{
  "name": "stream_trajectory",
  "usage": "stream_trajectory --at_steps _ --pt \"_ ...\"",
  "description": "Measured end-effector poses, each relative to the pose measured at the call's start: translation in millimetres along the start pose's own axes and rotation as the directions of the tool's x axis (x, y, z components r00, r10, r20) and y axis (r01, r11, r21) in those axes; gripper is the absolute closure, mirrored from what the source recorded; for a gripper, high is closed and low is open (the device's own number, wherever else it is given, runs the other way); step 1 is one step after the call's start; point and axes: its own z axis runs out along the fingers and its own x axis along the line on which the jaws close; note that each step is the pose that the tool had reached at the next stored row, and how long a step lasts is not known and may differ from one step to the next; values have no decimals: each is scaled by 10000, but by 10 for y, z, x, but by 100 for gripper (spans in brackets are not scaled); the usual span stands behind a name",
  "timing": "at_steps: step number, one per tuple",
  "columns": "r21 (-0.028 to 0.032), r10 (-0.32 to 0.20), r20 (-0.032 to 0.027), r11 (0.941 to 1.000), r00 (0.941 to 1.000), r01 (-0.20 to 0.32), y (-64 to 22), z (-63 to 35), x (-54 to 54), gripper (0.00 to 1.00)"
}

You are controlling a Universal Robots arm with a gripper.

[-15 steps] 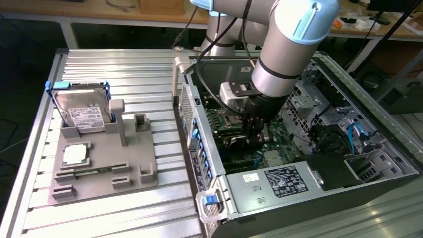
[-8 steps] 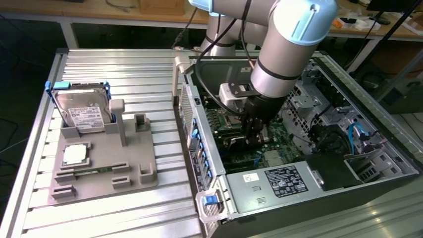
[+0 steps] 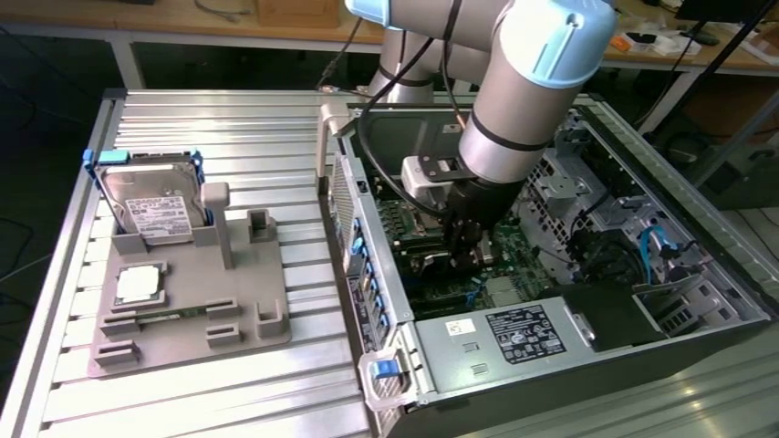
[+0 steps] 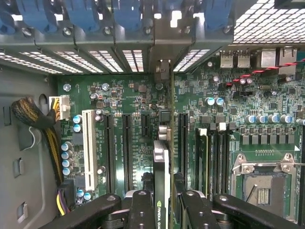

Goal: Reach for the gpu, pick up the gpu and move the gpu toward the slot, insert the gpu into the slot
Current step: 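Insert the gpu into the slot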

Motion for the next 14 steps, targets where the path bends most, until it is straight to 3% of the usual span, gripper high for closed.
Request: stream_trajectory --at_steps 10,11,14 --pt "1 -1 3 10000 10000 1 -1 2 0 73" --pt "9 0 25 10000 10000 0 0 10 -2 72" --pt "21 -2 0 10000 10000 2 0 -31 -1 66"
